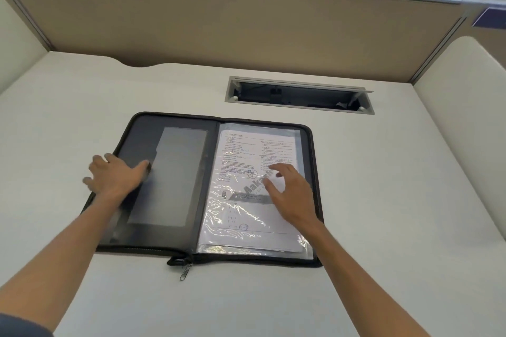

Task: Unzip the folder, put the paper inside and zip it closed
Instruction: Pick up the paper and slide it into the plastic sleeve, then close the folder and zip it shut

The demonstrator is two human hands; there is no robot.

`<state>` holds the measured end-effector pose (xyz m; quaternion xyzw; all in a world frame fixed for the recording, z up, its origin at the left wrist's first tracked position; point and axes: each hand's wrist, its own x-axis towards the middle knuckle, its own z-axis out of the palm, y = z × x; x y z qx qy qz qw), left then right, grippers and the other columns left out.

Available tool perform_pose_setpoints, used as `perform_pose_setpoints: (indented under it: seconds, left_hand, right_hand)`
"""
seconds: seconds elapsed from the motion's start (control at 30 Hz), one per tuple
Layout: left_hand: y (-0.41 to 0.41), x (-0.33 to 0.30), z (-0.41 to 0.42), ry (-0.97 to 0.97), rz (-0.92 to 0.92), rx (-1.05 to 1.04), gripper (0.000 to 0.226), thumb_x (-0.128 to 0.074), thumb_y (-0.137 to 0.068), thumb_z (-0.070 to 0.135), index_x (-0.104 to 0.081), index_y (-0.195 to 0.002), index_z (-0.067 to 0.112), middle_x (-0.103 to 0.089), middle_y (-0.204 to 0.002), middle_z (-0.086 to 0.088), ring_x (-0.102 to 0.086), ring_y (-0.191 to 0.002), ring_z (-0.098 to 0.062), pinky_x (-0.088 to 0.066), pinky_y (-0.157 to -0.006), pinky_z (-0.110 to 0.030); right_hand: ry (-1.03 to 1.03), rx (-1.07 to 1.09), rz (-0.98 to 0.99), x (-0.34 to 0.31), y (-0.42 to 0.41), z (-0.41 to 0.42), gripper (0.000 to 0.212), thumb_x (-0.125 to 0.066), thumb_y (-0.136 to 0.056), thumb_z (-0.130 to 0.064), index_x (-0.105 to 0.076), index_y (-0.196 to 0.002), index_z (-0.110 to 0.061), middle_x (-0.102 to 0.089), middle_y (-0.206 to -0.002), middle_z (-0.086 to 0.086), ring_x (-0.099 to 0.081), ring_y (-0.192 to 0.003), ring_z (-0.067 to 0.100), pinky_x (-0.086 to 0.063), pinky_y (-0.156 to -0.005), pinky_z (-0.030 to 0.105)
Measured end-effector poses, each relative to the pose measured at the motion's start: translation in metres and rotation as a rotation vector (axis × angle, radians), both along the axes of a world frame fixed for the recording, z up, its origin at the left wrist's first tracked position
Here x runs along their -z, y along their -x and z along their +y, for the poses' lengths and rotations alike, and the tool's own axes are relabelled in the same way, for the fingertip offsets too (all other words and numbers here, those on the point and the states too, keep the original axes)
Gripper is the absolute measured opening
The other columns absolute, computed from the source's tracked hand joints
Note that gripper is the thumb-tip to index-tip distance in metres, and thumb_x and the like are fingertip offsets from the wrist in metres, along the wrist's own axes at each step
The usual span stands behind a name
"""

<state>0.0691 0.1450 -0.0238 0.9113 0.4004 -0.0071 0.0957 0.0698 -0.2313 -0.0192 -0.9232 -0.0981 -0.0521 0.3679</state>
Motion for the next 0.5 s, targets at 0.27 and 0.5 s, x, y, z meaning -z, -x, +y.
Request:
perform_pose_setpoints:
  seconds: [0.27,0.5]
  left_hand:
    - [0.02,-0.004,0.035,0.047,0.072,-0.057,0.08,-0.054,-0.082,0.062,-0.049,-0.128,-0.004,-0.05,-0.132,-0.026,-0.044,-0.125,-0.042,-0.032,-0.103,-0.052]
    - [0.023,-0.029,0.049,0.363,-0.154,-0.11,0.061,-0.074,-0.076,0.046,-0.055,-0.106,-0.004,-0.062,-0.106,-0.025,-0.059,-0.097,-0.043,-0.046,-0.077,-0.044]
  right_hand:
    - [-0.129,-0.045,0.05,-0.021,0.032,0.029,0.03,-0.063,-0.087,-0.039,-0.06,-0.116,-0.03,-0.063,-0.117,-0.016,-0.059,-0.094,-0.002,-0.052,-0.084,0.027]
    - [-0.227,-0.092,0.044,-0.047,0.055,0.057,0.032,-0.063,-0.085,-0.044,-0.059,-0.116,-0.037,-0.059,-0.111,-0.028,-0.057,-0.097,-0.008,-0.051,-0.081,0.021]
